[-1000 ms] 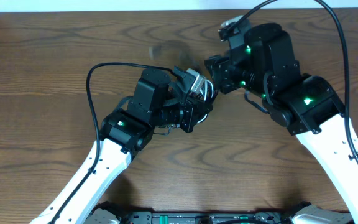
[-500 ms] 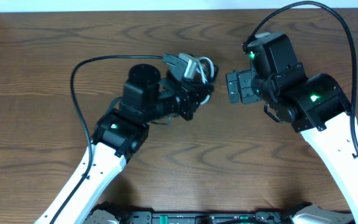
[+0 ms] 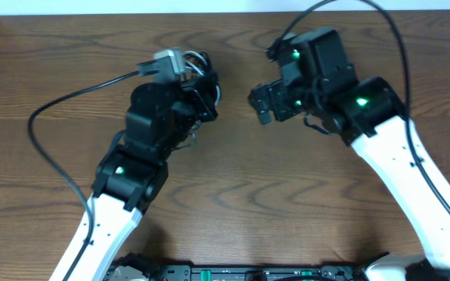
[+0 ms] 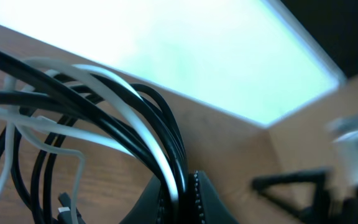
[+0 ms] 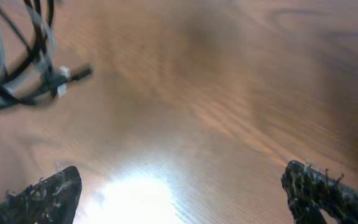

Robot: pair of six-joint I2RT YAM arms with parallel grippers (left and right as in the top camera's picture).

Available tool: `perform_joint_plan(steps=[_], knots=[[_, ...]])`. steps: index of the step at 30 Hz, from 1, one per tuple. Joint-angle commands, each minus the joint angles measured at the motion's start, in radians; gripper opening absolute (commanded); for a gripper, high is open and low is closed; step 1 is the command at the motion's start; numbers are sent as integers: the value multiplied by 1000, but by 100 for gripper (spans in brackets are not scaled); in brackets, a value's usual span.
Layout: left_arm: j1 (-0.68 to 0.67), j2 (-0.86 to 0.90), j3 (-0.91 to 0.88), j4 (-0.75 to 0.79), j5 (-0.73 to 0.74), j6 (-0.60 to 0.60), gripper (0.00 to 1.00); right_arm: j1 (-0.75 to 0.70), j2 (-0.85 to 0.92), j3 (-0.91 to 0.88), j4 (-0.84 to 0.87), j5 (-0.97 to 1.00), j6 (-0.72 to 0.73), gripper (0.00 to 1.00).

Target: Untangle cables

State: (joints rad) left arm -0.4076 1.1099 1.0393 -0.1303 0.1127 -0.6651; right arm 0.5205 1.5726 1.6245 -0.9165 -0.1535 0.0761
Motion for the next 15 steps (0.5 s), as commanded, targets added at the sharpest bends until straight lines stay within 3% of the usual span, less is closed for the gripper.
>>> perform_joint_plan(steps=[1,15], knots=[[4,-71,16,23,-111,-123,8,5,30,14,8,-142,-115,99],[4,-186,16,40,-237,-239,7,5,40,14,153,-542,-560,99]])
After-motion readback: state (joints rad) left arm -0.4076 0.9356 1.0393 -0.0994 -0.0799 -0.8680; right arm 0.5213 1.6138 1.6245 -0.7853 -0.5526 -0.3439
